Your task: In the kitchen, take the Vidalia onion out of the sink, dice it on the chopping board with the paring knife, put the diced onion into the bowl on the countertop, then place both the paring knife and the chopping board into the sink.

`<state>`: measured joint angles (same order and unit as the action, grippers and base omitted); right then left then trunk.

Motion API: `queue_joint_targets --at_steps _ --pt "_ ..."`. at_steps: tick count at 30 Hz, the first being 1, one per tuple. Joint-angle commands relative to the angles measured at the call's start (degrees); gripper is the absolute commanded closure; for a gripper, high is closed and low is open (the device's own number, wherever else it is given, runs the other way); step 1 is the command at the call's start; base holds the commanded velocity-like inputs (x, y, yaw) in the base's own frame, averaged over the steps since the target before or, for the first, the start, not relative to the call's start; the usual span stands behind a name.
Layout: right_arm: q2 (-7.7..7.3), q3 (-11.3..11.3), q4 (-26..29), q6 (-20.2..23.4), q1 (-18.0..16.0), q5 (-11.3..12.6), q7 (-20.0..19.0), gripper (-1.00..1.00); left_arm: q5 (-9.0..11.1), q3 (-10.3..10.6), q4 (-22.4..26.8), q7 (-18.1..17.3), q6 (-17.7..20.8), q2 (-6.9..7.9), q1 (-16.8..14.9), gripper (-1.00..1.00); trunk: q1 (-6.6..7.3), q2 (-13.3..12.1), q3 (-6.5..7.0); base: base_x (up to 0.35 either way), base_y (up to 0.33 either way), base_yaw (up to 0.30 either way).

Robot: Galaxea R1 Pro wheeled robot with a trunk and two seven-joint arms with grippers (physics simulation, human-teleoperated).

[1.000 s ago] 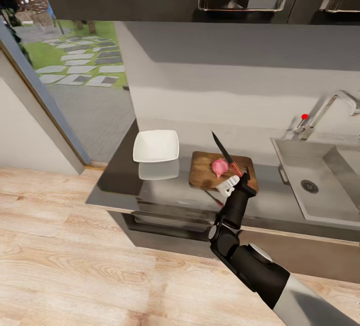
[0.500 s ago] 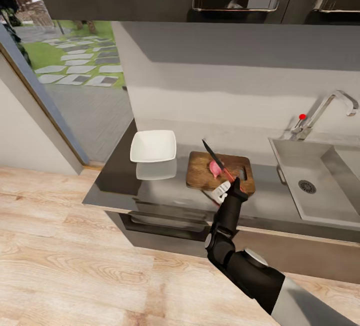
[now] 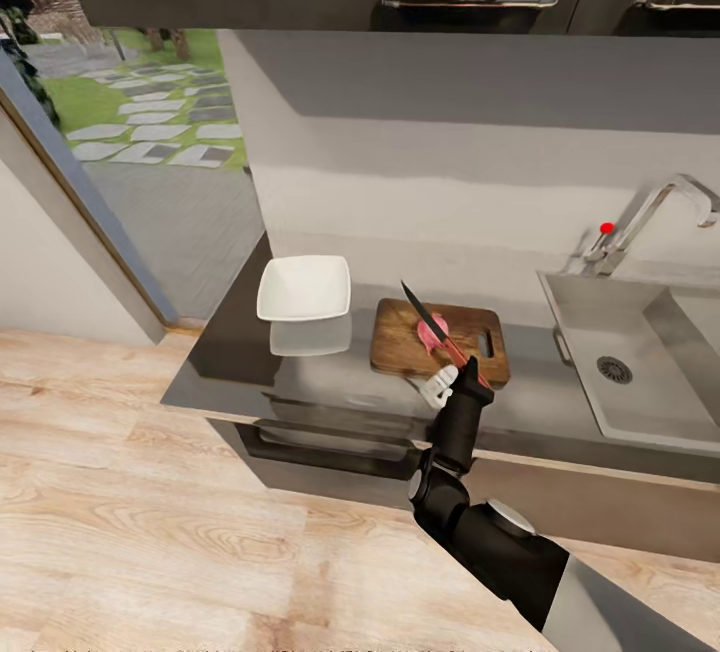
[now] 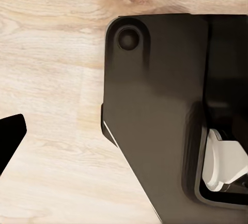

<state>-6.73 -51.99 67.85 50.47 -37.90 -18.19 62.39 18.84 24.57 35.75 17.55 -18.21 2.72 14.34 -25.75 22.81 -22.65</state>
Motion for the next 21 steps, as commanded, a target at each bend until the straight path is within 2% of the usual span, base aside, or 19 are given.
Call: queue_joint_targets --at_steps 1,15,21 --pt "-0.04 -0.1 0.0 0.3 -0.1 0.0 0.1 1.0 0.5 0.5 0.1 0.5 -0.2 0.09 0.0 -1.0 -0.03 0.1 -0.18 0.0 -0.01 0.0" --pt "-0.04 -0.1 0.0 0.2 -0.1 -0.4 0.2 1.0 0.5 0.5 0.1 0.5 -0.2 0.09 0.0 -1.0 -0.03 0.1 -1.32 0.017 -0.024 0.0" --pt "-0.04 0.0 0.0 0.1 -0.1 -0.4 2.2 1.0 0.5 0.5 0.1 0.5 -0.2 0.09 0.0 -1.0 -0.03 0.1 -1.35 0.001 -0.001 0.0"
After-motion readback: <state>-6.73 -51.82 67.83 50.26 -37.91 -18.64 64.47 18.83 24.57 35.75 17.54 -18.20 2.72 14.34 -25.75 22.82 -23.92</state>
